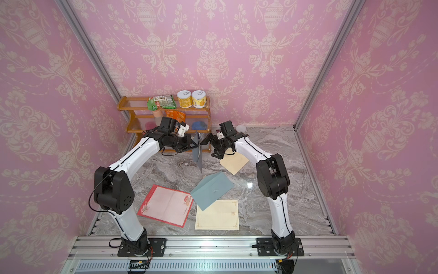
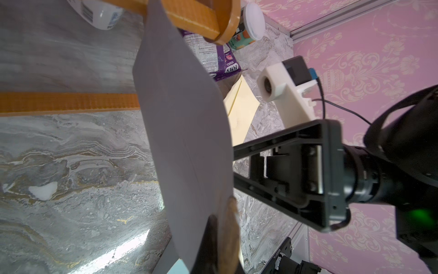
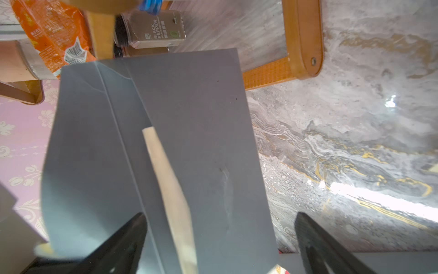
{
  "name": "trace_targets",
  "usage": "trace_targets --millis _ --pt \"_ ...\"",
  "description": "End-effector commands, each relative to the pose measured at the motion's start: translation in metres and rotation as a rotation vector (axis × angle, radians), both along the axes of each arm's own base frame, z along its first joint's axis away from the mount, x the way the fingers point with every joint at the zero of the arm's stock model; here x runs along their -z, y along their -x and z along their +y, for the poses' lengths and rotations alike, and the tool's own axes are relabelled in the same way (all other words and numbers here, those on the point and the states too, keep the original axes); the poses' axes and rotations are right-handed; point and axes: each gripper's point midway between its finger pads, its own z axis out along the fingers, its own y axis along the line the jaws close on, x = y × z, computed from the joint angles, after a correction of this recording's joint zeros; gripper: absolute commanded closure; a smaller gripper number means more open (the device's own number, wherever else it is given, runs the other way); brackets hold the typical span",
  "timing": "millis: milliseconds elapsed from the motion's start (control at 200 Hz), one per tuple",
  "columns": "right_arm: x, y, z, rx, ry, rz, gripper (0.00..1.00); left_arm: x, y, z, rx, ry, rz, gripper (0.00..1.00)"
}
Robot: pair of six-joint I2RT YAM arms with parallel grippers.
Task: Fold the letter paper in half and place it into the envelope
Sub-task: Place the letter paper in the envelope, then place the envelope at the center of the board.
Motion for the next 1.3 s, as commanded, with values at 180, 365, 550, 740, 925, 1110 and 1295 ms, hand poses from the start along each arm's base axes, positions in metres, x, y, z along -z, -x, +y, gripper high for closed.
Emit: trace_targets --millis 180,365,550,740,925,1110,1295 --pt "-0.031 0.006 -0.021 -0.009 0.011 -0.047 0.0 0.048 -0.015 0.03 -0.17 -0.086 0.015 1.0" --pt "-0.026 0.008 -0.021 -0.014 0.017 -0.038 0.0 0.055 -0.014 0.028 -0.181 -0.063 0.035 1.0" --pt "-0.025 0.007 -0.022 -0.014 0.02 -0.039 0.0 0.033 -0.012 0.029 -0.179 -0.058 0.006 1.0" --pt "-0.022 0.004 -0.021 -0.013 0.019 -0.032 0.0 0.022 0.001 0.035 -0.182 -0.083 -0.001 1.0" --pt "-0.018 0.004 -0.018 -0.016 0.013 -0.022 0.0 0.009 0.016 0.043 -0.207 -0.092 -0.013 1.0" --pt "-0.01 0.006 -0.016 -0.015 0.015 -0.008 0.0 0.004 0.026 0.051 -0.22 -0.12 -0.025 1.0" --pt "-0.006 0.009 -0.012 -0.02 0.015 -0.002 0.0 0.021 0.035 0.054 -0.232 -0.12 -0.008 1.0"
